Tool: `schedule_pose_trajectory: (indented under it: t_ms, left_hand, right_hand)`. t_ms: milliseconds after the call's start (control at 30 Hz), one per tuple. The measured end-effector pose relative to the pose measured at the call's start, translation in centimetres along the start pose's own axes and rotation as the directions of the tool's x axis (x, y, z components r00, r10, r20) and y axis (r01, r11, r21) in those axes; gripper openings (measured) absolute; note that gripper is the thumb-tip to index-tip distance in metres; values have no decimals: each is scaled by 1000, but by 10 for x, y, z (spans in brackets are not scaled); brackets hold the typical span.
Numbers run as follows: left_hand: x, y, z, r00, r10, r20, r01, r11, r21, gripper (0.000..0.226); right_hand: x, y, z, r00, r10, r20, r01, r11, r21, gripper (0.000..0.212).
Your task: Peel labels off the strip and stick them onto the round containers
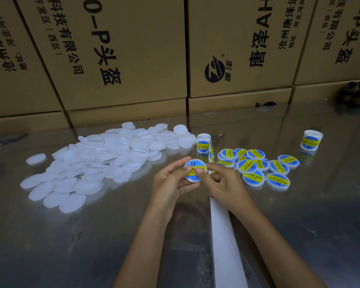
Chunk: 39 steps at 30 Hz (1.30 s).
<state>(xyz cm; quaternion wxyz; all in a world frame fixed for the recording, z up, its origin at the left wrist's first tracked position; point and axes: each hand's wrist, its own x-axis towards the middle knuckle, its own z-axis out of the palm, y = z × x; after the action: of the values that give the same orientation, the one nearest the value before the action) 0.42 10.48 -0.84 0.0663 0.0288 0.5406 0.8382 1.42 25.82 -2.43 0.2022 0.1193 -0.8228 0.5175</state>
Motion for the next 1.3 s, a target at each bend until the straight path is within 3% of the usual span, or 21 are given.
schedule_pose_trajectory:
  t_ms: [200,300,433,567,633,700,767,867,933,1033,1300]
  left_hand:
    - [-1,1,0,999,34,21,-37,988,148,20]
    - [-1,-1,4,998,64,4,-64,983,175,19]
    - [-1,-2,5,993,118,-10,-114,976,187,20]
    - [0,-4,7,990,138,-3,-135,973,186,24]
    - [2,-4,8,991,129,-22,-125,982,144,27]
    - [4,-5,7,993,108,-38,-103,988,118,28]
    - [5,-6,4,994,94,-62,-86,988,131,26]
    - [5,-7,1,992,79,-96,-64,987,146,24]
    - [5,-7,-1,992,73,-103,-56,986,159,22]
    - [5,-7,-3,992,59,-113,-40,985,170,20]
    - [4,-8,-5,987,41,-153,-13,983,181,21]
  right_hand:
    - [3,10,0,990,-14,-142,-10,986,-169,56]
    - [3,11,-1,989,-8,-146,-17,985,-174,56]
    - [1,8,0,998,46,-46,-53,984,-172,58]
    - [3,6,0,983,177,42,-179,983,36,56]
    - [6,5,-2,969,247,9,-247,967,58,59]
    - [9,6,-5,936,335,-112,-331,942,53,56]
    - [12,11,-11,847,479,-230,-449,877,174,50]
    - [13,18,-24,719,660,-217,-511,714,480,37]
    - [13,20,-30,671,719,-182,-520,631,576,32]
    - [13,20,-34,636,752,-172,-503,573,646,27]
    - [14,18,-36,605,767,-213,-479,564,673,14]
